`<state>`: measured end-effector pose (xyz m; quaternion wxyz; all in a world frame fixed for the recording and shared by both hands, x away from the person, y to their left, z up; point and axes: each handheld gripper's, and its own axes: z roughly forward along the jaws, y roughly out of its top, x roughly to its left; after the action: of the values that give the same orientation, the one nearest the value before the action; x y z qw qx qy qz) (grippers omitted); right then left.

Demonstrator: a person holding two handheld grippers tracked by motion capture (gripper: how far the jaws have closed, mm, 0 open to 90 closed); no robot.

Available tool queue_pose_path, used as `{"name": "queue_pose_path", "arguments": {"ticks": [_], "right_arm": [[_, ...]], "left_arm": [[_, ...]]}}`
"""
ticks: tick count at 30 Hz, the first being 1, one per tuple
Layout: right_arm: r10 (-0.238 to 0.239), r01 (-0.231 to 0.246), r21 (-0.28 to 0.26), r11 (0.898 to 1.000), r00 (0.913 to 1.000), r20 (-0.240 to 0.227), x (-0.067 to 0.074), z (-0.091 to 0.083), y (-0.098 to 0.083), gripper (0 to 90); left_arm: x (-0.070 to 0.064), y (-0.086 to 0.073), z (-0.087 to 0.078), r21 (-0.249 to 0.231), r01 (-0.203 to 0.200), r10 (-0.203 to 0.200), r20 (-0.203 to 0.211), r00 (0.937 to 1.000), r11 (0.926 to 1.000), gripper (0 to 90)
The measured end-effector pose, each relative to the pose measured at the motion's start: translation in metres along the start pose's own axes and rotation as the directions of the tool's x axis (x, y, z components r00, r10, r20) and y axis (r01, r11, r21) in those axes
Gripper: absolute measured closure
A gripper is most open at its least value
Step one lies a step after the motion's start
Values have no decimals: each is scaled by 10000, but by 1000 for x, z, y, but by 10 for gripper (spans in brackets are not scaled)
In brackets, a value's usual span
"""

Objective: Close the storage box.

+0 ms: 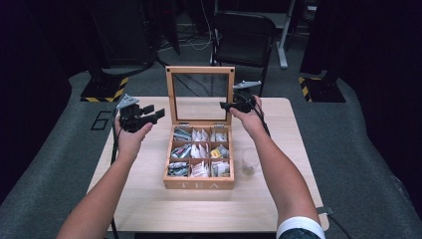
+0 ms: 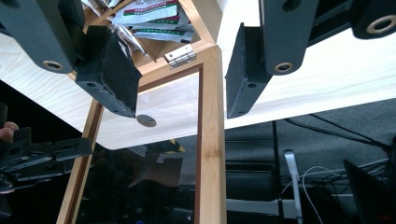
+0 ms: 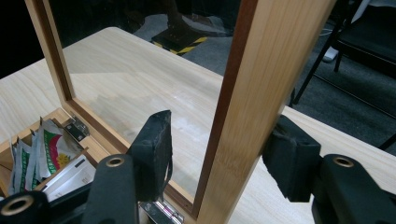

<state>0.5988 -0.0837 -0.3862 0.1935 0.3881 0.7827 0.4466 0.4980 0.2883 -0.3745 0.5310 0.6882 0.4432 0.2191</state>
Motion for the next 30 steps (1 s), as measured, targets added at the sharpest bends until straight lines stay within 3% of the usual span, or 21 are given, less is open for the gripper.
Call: {"name": "queue_pose_path", "arguments": {"ticks": [4,12,21,30], "right_arm": [[-50,50,15,10000,10000,32,2,-3,1,458],[-405,403,94,9991,9988,284,2,-11,4,587],[-334,333,124,9994,9994,62,2,-17,2,616],[-362,356,-307,9989,9992,-185,3,-24,-5,629]], "left_arm": [[-1,0,1,-29,30,-30,-16,10000,10000,437],[-3,-2,3,5,35,-35,48,10000,10000,437],[-5,-2,6,14,96,-96,62,9999,10000,438],[-8,-5,12,80,-69,69,2,10000,9999,444]]}}
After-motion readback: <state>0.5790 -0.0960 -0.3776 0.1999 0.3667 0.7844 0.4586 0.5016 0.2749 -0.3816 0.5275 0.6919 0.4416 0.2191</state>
